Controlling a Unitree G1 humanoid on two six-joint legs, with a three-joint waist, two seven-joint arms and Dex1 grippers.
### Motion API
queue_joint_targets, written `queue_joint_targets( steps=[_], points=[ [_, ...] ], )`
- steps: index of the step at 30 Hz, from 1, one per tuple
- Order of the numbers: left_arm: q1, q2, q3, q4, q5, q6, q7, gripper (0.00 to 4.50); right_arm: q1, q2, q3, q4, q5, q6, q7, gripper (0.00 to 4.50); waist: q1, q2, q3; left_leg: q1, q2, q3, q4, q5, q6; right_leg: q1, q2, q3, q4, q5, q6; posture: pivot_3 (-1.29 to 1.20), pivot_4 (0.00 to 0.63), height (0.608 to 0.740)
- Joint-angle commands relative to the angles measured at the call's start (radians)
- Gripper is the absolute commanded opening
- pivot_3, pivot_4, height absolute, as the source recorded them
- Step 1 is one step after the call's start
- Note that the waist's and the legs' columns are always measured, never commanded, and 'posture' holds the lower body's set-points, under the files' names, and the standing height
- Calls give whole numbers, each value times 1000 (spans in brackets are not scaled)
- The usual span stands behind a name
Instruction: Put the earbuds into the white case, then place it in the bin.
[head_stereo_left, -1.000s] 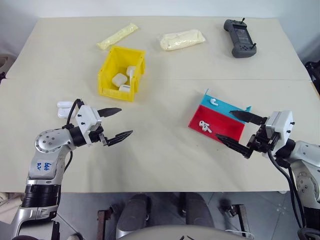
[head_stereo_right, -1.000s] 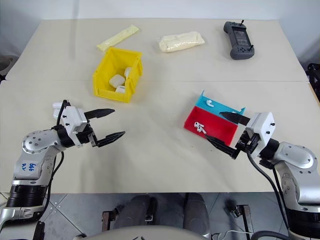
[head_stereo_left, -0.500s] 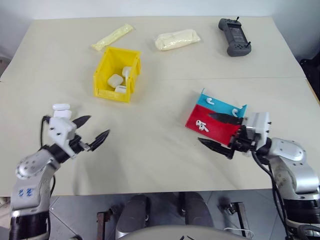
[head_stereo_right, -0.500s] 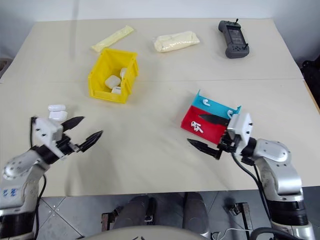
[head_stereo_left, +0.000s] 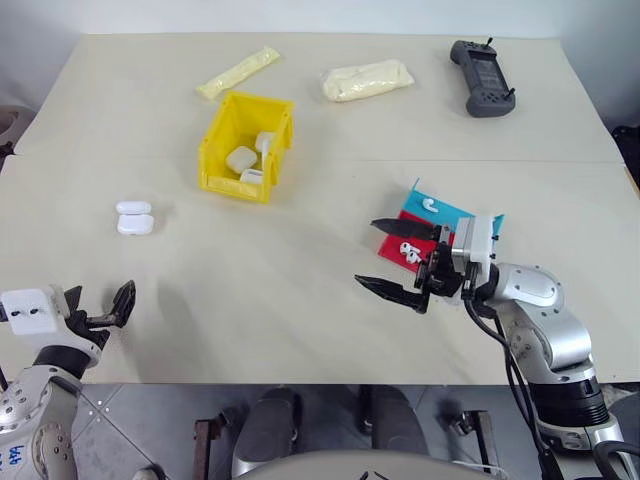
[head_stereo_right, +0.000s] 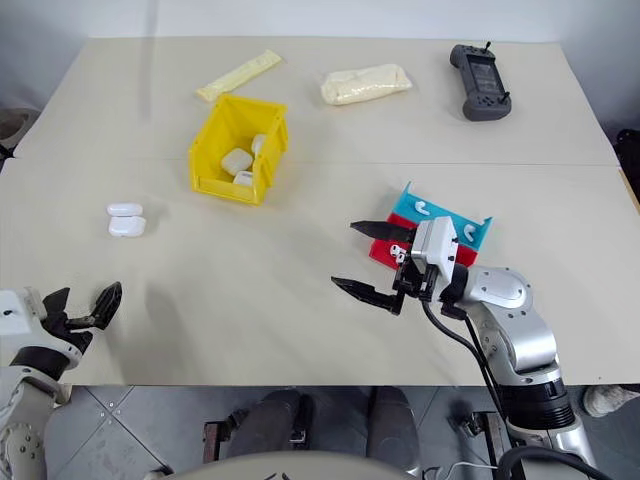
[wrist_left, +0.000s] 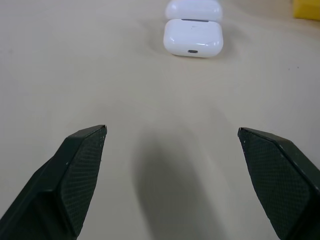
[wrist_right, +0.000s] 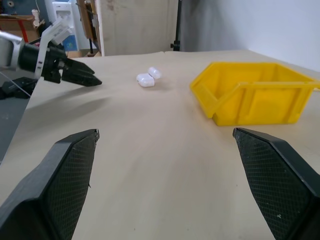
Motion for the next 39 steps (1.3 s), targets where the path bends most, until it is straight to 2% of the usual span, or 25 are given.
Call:
queue_joint_targets(
  steps=[1,7,13,18,27,31,39],
  points=[
    [-118,117,29,-12,-57,246,73,4470,-11,-12,-17,-34,3,-2,-4,4500,0,0,0,0,0,0,0,0,0,0,0,0,1,0,0,0,150,740],
    [-444,387,-105,181,-69,640,44,4470,-11,-5,-2,-45,-2,6,-22,4500,-5,-1,0,0,-5,0,0,0,0,-2,1,0,4,-1,-1,0,150,740],
    [-704,467,-269,374,-16,802,26,4470,-20,14,6,-54,-14,5,-57,4500,-23,-1,0,0,-6,-1,-1,0,0,-2,1,0,4,-1,-1,0,150,740],
    [-802,465,-339,468,33,810,23,4470,0,27,20,-84,-19,11,-81,4500,-30,-1,0,1,-6,0,-2,0,-2,-4,2,-1,4,-1,-1,0,150,740],
    [-863,450,-394,540,93,759,-7,4470,14,35,25,-100,-23,10,-108,4500,-25,-1,0,0,-5,1,-1,0,-2,-4,2,-1,4,-1,-1,0,150,740],
    [-878,486,-466,563,107,713,-75,4470,8,37,27,-94,-24,5,-108,4500,-25,-1,0,0,-6,1,-1,0,-2,-4,2,-1,4,-1,-1,0,150,740],
    [-977,547,-610,729,173,600,-226,4470,-2,47,34,-77,-32,-9,-105,4500,-26,-1,0,0,-6,1,-1,0,-2,-4,2,-1,4,-1,-1,0,150,740]
  ],
)
